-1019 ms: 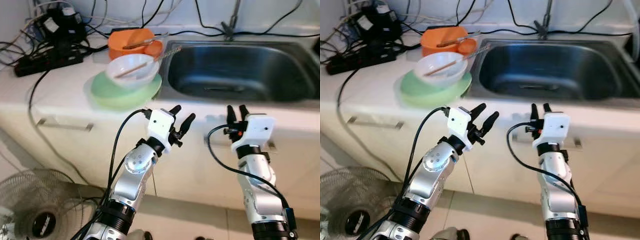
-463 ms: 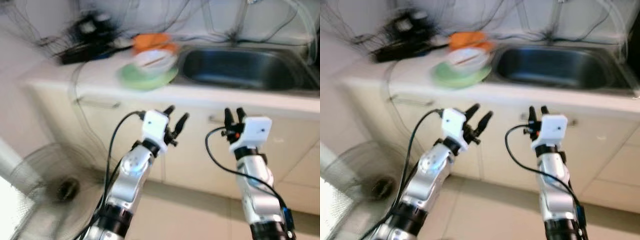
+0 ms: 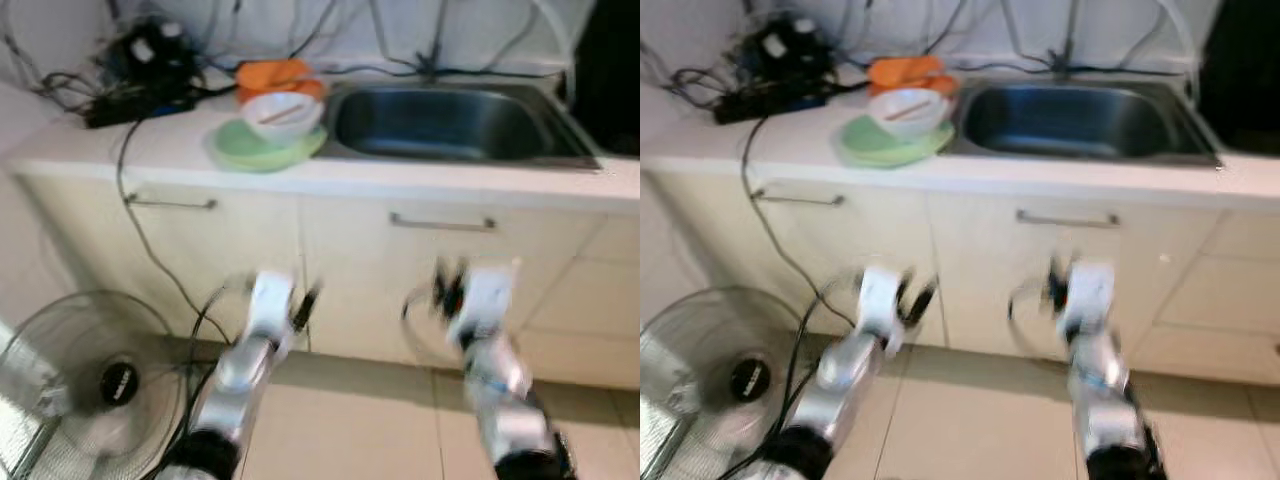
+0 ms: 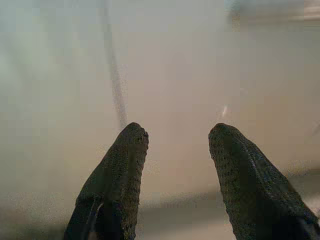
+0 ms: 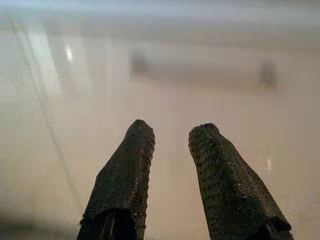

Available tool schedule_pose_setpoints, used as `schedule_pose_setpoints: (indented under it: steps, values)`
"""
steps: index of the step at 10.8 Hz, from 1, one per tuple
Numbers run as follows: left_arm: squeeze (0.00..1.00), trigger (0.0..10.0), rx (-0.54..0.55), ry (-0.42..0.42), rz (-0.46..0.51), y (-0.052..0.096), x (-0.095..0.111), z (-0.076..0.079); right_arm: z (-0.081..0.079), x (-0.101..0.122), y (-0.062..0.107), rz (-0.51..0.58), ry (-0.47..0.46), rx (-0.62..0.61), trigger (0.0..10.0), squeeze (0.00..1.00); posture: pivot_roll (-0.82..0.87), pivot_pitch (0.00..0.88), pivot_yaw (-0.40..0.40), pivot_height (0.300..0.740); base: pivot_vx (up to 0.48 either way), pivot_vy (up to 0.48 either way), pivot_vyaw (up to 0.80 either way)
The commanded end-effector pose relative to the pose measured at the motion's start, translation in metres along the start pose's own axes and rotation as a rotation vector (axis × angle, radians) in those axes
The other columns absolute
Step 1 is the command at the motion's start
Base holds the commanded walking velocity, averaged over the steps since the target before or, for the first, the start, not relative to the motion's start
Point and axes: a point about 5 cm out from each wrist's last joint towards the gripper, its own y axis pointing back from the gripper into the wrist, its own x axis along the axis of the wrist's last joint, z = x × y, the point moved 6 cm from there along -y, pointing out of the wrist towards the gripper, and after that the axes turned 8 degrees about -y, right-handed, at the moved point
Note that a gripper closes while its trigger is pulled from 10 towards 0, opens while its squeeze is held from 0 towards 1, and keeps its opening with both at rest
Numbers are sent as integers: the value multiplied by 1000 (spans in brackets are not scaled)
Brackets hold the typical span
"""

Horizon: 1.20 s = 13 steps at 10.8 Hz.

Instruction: Kitchen organization

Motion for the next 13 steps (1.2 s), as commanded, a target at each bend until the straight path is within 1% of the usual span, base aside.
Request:
schedule_pose_setpoints:
  steps: [1, 2, 3, 4, 5, 6, 7, 8, 10, 13]
  values:
    - [0, 10000, 36, -5, -46, 4, -13, -9, 7, -11, 2, -35, 10, -15, 10000, 0, 20, 4, 78, 740, 0, 0, 0]
    - [0, 10000, 52, -22, -222, 21, -61, -16, 23, -61, 18, -221, 14, -56, 10000, 0, 24, 0, 79, 740, 0, 0, 0]
    - [0, 10000, 57, -27, -327, 37, -91, -18, 32, -98, 38, -373, -19, -82, 10000, 0, 23, 0, 81, 740, 0, 0, 0]
    - [0, 10000, 76, -11, -383, 49, -109, -20, 38, -127, 59, -498, -6, -92, 10000, 0, 28, 0, 81, 740, 0, 0, 0]
    - [0, 10000, 99, 17, -437, 59, -122, -21, 41, -143, 73, -569, -42, -112, 10000, 0, 25, 0, 83, 740, 0, 0, 0]
    - [0, 10000, 106, 40, -484, 67, -134, -19, 41, -156, 85, -625, -60, -124, 10000, 0, 24, 0, 83, 740, 0, 0, 0]
    - [0, 10000, 102, 42, -526, 74, -144, -15, 40, -165, 94, -661, -64, -120, 10000, 0, 26, 0, 82, 740, 0, 0, 0]
    - [0, 10000, 107, 42, -557, 80, -151, -13, 38, -172, 102, -694, -62, -116, 10000, 0, 26, 0, 83, 740, 368, 0, 0]
    - [0, 10000, 116, 49, -576, 84, -155, -14, 41, -174, 105, -703, -82, -137, 10000, 0, 32, 0, 84, 740, 403, 0, 0]
    - [0, 10000, 134, 48, -586, 87, -158, -20, 39, -175, 105, -711, -76, -128, 10000, 0, 38, 10, 88, 740, 425, 0, 0]
